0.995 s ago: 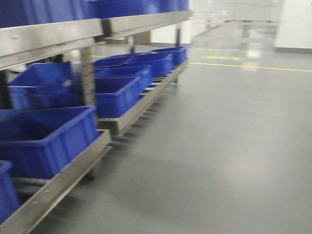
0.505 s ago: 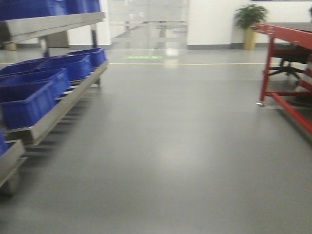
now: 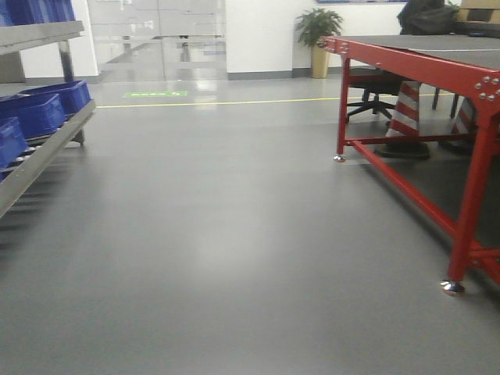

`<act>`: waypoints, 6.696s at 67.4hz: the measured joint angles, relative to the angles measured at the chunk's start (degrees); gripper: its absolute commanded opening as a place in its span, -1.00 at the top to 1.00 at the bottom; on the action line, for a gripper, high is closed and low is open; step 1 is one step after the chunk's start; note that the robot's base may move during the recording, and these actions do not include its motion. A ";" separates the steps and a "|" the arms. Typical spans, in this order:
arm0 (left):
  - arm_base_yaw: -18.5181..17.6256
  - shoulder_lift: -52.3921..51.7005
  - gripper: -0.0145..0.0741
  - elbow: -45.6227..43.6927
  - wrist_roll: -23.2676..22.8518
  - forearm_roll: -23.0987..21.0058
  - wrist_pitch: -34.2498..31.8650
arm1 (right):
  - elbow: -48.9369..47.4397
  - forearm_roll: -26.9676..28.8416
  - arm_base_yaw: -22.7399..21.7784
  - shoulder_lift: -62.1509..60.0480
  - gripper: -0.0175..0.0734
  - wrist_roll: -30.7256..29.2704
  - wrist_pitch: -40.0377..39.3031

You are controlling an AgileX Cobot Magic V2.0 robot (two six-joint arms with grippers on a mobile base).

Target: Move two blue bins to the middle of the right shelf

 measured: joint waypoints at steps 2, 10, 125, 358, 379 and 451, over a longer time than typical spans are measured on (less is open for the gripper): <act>0.00 0.00 0.92 0.00 0.00 0.00 0.00 | 0.00 0.00 0.00 0.00 0.95 0.00 0.10; 0.00 0.00 0.92 0.00 0.00 0.00 0.00 | 0.00 0.00 0.00 0.00 0.95 0.00 0.10; 0.00 0.00 0.92 0.00 0.00 0.00 0.00 | 0.00 0.11 0.00 0.00 0.95 0.00 0.21; 0.21 0.00 0.92 -0.10 -0.32 2.93 -2.61 | 0.00 -2.12 -0.64 2.77 0.95 -0.84 -21.21; 0.21 0.00 0.92 -0.10 -0.32 2.93 -2.61 | 0.00 -2.12 -0.64 2.77 0.95 -0.84 -21.21; 0.21 0.00 0.92 -0.10 -0.32 2.93 -2.61 | 0.00 -2.23 -0.64 2.77 0.95 -0.84 -21.34</act>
